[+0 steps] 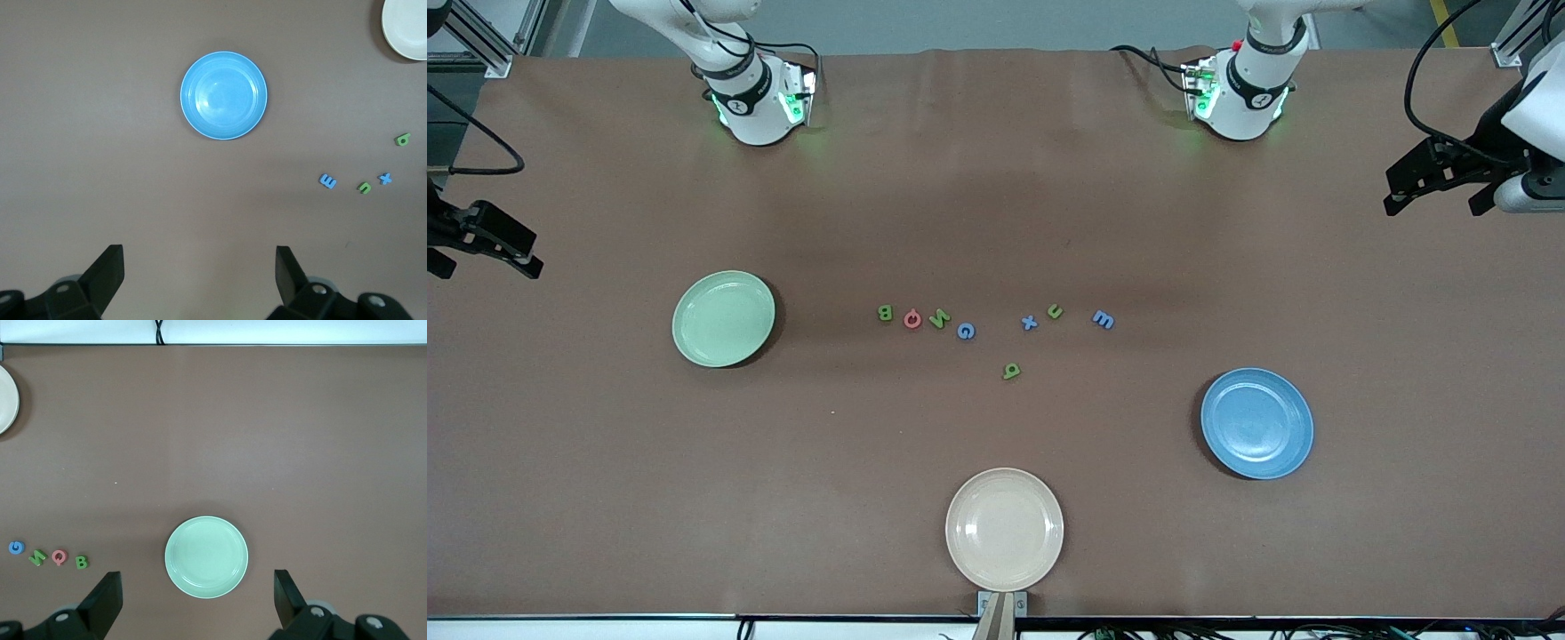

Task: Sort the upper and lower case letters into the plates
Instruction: 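Reach the left gripper to the blue lowercase e and grasp it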

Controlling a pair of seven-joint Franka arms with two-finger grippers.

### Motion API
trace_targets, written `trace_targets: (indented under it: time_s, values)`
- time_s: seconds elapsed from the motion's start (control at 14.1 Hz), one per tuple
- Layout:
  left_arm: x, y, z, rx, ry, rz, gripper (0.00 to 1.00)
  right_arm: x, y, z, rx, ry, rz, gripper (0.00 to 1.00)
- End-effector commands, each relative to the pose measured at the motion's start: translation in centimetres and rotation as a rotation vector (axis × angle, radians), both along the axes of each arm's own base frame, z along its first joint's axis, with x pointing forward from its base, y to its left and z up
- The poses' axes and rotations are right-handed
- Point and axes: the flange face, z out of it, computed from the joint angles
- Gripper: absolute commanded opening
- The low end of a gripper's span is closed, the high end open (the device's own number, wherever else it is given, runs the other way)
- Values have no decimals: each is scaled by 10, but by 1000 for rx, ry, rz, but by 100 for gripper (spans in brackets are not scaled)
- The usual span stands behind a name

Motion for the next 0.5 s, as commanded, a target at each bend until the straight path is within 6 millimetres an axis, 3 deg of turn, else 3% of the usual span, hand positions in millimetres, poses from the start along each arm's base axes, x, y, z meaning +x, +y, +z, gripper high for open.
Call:
trace_targets:
  time_s: [0.0, 0.28, 0.35, 0.43]
  values:
    - [-3, 0, 6, -11, 2, -16, 100, 0, -1, 4, 21, -6, -9, 100]
    - [7, -10, -12, -11, 32, -12, 100, 0, -1, 4, 19, -6, -9, 100]
    - [15, -14, -28, -14, 60, -15, 100, 0, -1, 4, 19, -6, -9, 100]
    - [20, -33, -45, -15, 89, -47, 100, 0, -1, 4, 19, -6, -9, 100]
